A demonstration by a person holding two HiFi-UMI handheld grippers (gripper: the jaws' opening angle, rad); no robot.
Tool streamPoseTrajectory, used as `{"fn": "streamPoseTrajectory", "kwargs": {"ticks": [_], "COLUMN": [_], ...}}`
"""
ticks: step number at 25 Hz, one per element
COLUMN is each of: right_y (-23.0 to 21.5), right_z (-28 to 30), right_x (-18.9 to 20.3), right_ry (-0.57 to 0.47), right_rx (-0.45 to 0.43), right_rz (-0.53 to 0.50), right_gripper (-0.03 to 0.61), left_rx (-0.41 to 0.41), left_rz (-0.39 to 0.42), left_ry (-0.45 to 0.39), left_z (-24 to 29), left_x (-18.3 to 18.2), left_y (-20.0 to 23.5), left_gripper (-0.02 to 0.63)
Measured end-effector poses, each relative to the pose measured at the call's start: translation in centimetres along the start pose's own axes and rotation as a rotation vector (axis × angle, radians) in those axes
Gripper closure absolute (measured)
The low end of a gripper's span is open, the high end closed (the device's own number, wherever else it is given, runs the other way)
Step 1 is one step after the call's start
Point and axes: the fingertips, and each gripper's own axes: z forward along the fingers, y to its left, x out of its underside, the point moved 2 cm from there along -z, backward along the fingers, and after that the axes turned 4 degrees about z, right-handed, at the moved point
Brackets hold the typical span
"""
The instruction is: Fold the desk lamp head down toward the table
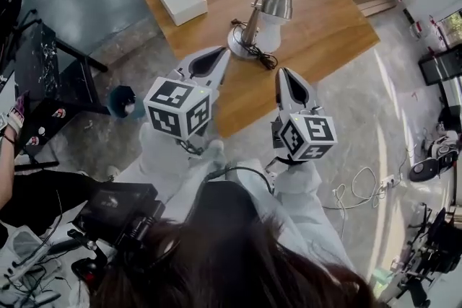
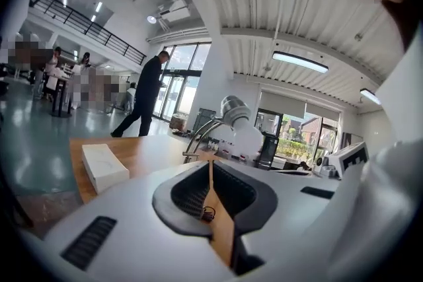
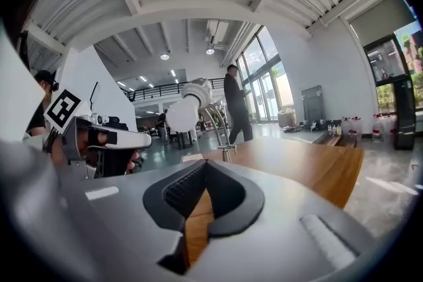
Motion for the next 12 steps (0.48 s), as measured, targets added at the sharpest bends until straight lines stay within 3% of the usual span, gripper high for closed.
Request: {"fn": "streamPoseTrajectory", "kwargs": {"ticks": [4,9,12], "right_y": [-5.0,-8.7,-9.8], "right_z": [4.1,8.9,12.0], "right_x": [-0.5,-1.2,-0.5], "right_ry": [0.045,0.076,0.141], "right_rx": [-0.064,-0.254,-0.366], "right_rz": [0.053,0.06,0.029], "right_gripper": [0.577,0.574,0.558], "left_rx": [0.057,0.14,0.189], "left_rz": [-0.129,-0.301,-0.391], "left_ry": [0.042,0.065,0.068], "left_z": [5.3,10.3,12.6], "left_x": [-0.3,-1.1,-1.5], "left_y": [1.9,3.5,4.6], "left_gripper": [0.611,0.609,0.536]}}
